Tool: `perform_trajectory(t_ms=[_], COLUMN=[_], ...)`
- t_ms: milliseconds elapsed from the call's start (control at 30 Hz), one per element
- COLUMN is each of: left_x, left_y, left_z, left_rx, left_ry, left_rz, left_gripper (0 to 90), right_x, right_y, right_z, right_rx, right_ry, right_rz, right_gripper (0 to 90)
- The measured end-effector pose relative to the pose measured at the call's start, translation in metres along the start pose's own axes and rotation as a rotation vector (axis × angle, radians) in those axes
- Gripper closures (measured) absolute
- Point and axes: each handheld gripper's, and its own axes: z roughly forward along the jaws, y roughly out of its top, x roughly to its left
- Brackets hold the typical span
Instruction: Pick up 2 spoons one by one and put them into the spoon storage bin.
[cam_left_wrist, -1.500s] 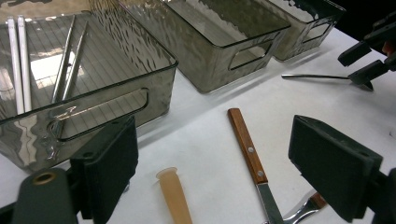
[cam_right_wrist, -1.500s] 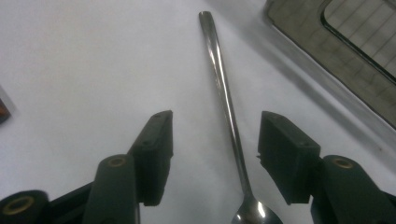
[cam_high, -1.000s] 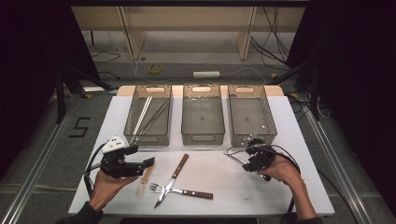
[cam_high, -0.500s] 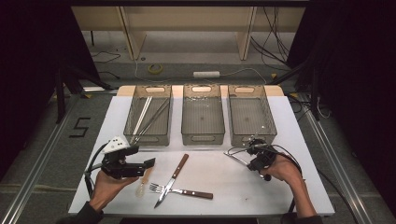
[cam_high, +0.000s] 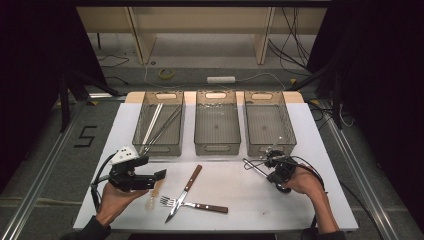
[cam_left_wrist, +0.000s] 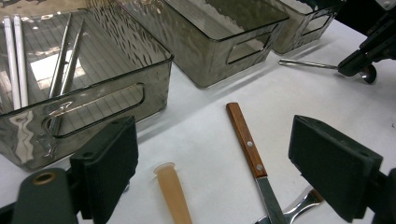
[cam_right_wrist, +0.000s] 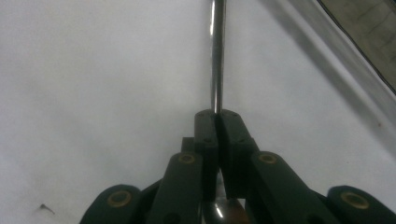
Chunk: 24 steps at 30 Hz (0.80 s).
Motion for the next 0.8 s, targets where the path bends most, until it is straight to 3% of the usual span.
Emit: perform_trajectory(t_ms=[467, 800], left_x=[0.001, 0.001], left_y=[0.000, 0.000], left_z=[0.001, 0.001], left_rx=[0.007, 0.005], left_ry=[0.011, 0.017], left_rz=[-0.001, -0.005], left_gripper=[15.4, 15.4], right_x=[0.005, 0.016], right_y=[0.003, 0.029], right_z=[-0.023, -0.052], right_rx=[-0.090, -0.227], right_ry=[-0.007, 0.018], right_rz=[-0.018, -0.059], right_gripper=[90.0, 90.0])
